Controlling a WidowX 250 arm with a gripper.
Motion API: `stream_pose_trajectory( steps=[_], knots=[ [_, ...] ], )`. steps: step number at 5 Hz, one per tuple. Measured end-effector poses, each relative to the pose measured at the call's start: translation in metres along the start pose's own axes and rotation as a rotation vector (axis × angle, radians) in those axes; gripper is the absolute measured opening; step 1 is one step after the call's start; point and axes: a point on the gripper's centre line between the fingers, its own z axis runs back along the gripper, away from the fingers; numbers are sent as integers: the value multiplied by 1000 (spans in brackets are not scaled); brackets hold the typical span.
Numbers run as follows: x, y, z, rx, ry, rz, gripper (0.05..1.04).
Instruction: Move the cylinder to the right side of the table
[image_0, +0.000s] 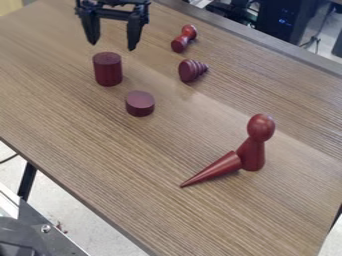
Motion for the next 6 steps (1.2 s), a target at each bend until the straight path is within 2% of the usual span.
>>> stream_pose_trajectory(
  steps=[1,2,3,4,5,6],
  knots=[
    [-3,10,1,4,2,18,997],
    [-6,15,-4,-19,4,49,997],
    [-2,14,-5,-54,-20,102,997],
    [0,12,-24,-91,16,98,997],
    [8,9,-26,-112,3,87,997],
    [11,9,-34,-111,24,80,997]
  ],
)
